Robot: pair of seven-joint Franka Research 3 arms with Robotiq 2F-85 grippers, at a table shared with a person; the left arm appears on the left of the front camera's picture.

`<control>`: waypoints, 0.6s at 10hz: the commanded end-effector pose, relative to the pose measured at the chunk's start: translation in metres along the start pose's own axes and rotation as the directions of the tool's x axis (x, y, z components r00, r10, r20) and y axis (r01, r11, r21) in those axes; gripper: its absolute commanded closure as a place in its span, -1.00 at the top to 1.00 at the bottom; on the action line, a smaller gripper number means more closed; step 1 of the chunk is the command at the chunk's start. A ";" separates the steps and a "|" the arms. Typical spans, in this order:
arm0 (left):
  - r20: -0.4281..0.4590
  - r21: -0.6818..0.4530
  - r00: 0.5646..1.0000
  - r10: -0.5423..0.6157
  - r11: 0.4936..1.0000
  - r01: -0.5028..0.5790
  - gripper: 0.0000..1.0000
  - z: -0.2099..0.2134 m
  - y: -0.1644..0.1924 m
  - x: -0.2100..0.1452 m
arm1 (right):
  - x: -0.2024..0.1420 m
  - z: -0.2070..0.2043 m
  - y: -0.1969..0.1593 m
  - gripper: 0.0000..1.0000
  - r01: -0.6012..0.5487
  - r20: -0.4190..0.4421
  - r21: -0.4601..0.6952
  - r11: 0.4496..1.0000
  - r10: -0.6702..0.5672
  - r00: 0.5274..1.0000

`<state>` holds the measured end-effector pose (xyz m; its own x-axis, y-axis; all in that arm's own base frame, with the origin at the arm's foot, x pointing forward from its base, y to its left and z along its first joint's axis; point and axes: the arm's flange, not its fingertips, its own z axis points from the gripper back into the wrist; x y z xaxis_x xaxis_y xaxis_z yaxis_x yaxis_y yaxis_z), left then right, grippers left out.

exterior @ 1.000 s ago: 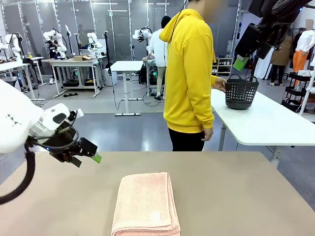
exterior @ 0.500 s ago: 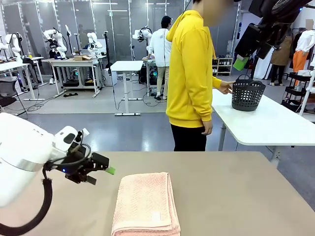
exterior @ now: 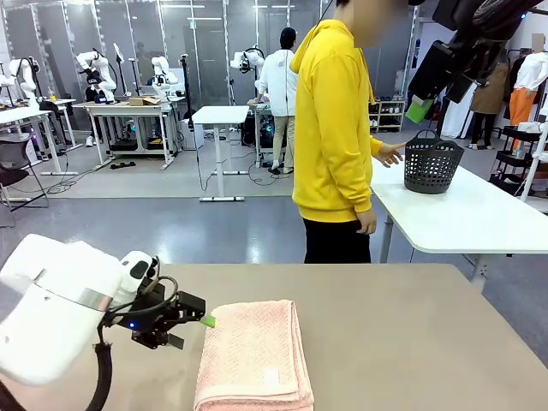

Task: Fold the towel.
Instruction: Pick up the 100 cm Hotel Towel and place it on the left side of the table.

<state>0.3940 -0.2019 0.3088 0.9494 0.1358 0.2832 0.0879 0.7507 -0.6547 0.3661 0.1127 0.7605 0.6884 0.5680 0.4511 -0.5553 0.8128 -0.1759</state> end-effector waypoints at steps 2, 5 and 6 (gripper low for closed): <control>0.001 -0.059 0.999 0.039 0.998 -0.039 1.00 -0.035 0.006 -0.005 | -0.001 0.001 -0.001 1.00 -0.001 -0.007 -0.002 1.000 0.001 1.000; -0.039 -0.093 0.997 0.066 0.993 -0.070 1.00 -0.055 0.006 -0.009 | -0.001 0.001 -0.001 1.00 -0.001 -0.007 -0.002 1.000 0.001 1.000; -0.047 -0.108 0.996 0.071 0.991 -0.076 1.00 -0.058 0.005 -0.010 | -0.001 0.001 -0.001 1.00 -0.001 -0.007 -0.002 1.000 0.001 1.000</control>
<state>0.3993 -0.2332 0.2700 0.9697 0.1544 0.1894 0.0327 0.6861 -0.7268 0.3661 0.1126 0.7605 0.6885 0.5680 0.4511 -0.5553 0.8128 -0.1759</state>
